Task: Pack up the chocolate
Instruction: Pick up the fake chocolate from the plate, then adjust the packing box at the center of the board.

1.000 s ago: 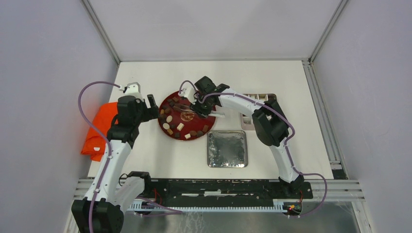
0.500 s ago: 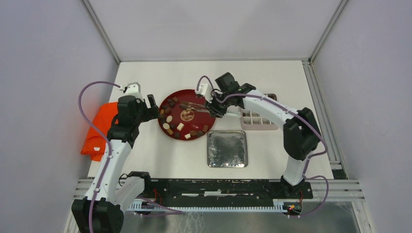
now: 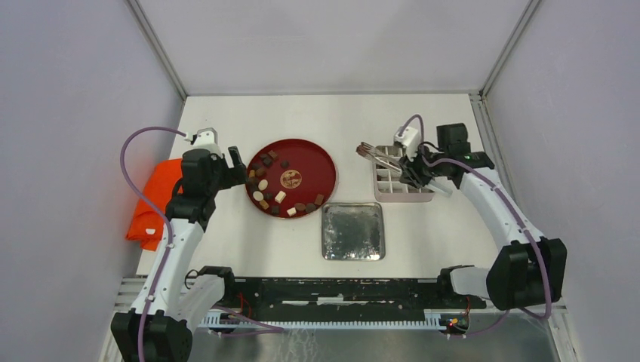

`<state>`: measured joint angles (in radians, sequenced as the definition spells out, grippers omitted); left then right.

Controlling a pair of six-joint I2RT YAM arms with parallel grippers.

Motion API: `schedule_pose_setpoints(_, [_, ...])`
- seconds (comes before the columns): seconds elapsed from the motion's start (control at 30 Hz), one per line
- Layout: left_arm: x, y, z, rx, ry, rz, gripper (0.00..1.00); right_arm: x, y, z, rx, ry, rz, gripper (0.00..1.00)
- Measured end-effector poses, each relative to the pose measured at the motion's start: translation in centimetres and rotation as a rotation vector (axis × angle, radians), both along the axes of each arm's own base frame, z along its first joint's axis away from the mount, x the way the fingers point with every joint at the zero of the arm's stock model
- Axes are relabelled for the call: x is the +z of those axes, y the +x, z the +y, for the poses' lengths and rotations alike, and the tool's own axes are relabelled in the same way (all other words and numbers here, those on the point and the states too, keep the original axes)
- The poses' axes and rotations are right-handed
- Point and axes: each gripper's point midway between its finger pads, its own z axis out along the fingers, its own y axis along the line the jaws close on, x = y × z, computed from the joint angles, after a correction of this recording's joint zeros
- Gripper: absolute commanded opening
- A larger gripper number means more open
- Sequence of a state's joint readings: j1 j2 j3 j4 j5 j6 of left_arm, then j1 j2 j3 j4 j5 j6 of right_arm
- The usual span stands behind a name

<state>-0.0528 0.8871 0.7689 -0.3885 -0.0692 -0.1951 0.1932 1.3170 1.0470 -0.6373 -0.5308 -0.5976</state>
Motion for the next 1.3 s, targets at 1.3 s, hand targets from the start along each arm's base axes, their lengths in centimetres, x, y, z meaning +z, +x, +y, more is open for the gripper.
schedule_pose_setpoints(1.3, [-0.1, 0.0, -3.0, -0.116, -0.117, 0.020, 0.86, -2.9, -4.7, -12.7, -0.233, -0.032, 0.128, 0.00])
